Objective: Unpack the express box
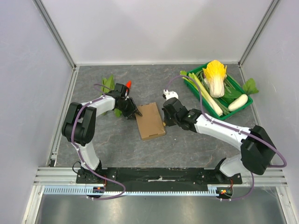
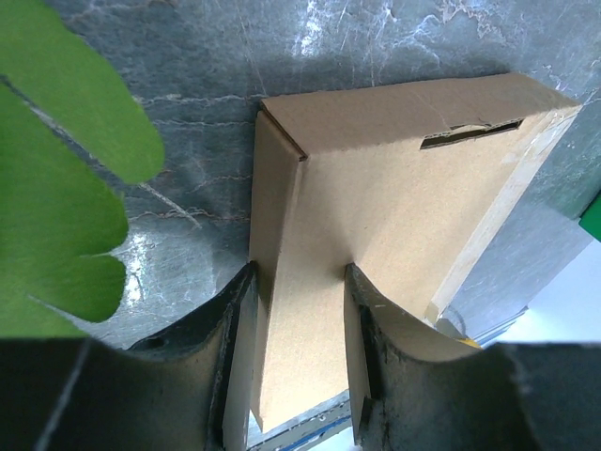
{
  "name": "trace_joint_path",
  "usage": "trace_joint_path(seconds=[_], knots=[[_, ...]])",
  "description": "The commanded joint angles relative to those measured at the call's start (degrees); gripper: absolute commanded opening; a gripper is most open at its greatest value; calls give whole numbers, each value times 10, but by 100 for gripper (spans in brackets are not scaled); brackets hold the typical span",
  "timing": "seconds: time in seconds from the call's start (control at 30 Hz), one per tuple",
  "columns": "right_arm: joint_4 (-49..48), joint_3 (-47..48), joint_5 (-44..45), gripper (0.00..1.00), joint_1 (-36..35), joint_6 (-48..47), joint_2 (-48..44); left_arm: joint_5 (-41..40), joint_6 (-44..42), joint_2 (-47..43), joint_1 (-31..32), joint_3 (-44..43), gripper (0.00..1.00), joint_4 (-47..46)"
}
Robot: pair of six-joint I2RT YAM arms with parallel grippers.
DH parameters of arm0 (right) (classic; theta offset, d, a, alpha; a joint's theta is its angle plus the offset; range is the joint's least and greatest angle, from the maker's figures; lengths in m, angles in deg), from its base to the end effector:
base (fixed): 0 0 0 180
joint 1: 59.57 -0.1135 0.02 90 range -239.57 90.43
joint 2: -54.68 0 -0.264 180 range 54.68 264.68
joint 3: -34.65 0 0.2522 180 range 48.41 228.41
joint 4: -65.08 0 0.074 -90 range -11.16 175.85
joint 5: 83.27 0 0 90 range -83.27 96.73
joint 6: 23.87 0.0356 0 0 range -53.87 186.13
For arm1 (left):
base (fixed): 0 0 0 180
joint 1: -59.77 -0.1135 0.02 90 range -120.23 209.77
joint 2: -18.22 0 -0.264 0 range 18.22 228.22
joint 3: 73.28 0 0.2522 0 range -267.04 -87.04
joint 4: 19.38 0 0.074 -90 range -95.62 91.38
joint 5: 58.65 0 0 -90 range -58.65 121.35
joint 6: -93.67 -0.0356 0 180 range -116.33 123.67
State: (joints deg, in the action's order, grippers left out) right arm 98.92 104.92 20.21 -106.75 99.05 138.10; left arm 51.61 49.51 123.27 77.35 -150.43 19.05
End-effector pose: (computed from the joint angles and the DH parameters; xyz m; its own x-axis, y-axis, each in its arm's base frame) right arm 0.2164 0.2213 0.2390 -0.7461 -0.0276 -0.6652 -0.2379 0.9442 0.2276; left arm 0.3343 -0.1188 0.1521 -0.9066 -0.4187 -0.0522 -0.3366 0.7922 -0.5090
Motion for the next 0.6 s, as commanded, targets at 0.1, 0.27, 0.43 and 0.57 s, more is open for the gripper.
trace_joint_path(seconds=[0.1, 0.27, 0.43, 0.57], knots=[[56, -16, -53, 0, -14, -2, -33, -72, 37, 14, -9, 26, 3, 18], [68, -30, -66, 0, -17, 4, -40, -72, 37, 12, -10, 28, 3, 18], [81, -32, -71, 0, -22, 8, -49, -70, 36, 13, -10, 28, 3, 18], [92, -31, -74, 0, -22, 10, -66, -71, 34, 12, -11, 28, 3, 18]])
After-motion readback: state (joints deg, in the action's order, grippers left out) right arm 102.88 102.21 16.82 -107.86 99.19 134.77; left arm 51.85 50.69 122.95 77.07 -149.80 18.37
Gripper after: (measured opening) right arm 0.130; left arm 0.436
